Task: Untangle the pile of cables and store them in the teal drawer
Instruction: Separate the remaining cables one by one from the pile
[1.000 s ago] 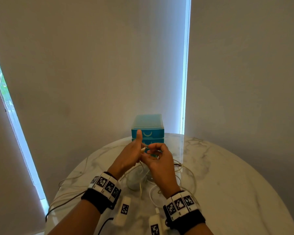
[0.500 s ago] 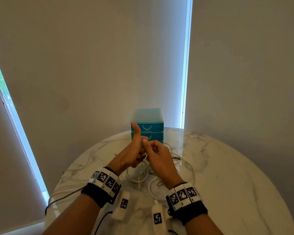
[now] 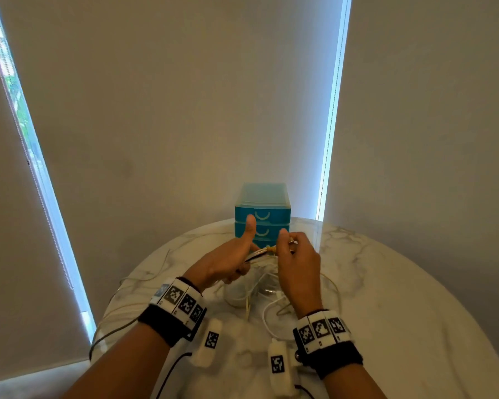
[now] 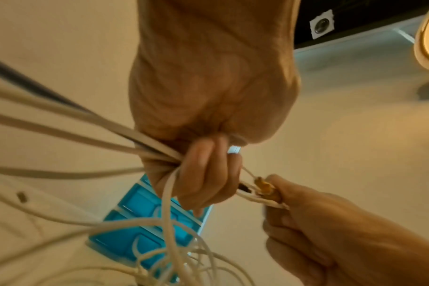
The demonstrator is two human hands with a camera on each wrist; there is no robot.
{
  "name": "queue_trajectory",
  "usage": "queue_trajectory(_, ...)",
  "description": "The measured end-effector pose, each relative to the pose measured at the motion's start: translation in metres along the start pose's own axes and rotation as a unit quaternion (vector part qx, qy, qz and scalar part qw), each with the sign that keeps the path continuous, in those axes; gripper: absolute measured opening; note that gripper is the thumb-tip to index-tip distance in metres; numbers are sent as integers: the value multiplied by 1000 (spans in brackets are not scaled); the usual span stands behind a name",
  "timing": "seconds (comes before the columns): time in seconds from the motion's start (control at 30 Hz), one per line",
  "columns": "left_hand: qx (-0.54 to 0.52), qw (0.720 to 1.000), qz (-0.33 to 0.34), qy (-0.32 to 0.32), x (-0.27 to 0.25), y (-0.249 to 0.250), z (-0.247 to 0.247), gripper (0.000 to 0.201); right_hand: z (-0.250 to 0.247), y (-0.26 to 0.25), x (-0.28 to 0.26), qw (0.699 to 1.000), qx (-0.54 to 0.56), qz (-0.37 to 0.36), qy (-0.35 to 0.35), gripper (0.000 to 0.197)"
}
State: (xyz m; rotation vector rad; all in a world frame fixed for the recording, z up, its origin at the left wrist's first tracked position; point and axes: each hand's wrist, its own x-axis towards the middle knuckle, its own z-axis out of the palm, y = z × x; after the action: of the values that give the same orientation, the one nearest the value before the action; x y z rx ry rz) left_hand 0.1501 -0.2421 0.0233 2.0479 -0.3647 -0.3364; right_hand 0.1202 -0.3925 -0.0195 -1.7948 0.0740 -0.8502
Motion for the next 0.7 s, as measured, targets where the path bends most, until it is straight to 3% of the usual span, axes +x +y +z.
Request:
queue_trajectory(0.1, 69, 994, 74, 42, -2, -10, -7, 70, 1, -7, 0, 996, 50, 51, -55, 41)
queue_trajectory(0.2, 11, 996, 71, 57, 0, -18, -11, 67, 16, -16, -2, 975, 86, 143, -145, 62)
queue_trajectory(0.3, -27, 996, 46, 71, -5, -9, -20, 85, 21, -29, 7, 958, 133, 185, -173, 41)
queue_trajectory(0.37, -32, 996, 47, 67, -6, -6, -31, 91, 22, -40, 17, 952, 146, 176, -203, 21)
queue_trajectory(0.43, -56, 994, 62, 77, 3, -8, -44, 89, 24, -55, 28, 955, 116, 149, -228, 15)
queue_trajectory(0.6, -79, 987, 103, 90, 1, 5, -62, 79, 25, -84, 42, 929, 99, 137, -329, 31)
queue_trajectory(0.7, -104, 986, 110, 64, -6, 8, -63, 79, 29, -90, 42, 935, 66, 115, -329, 30)
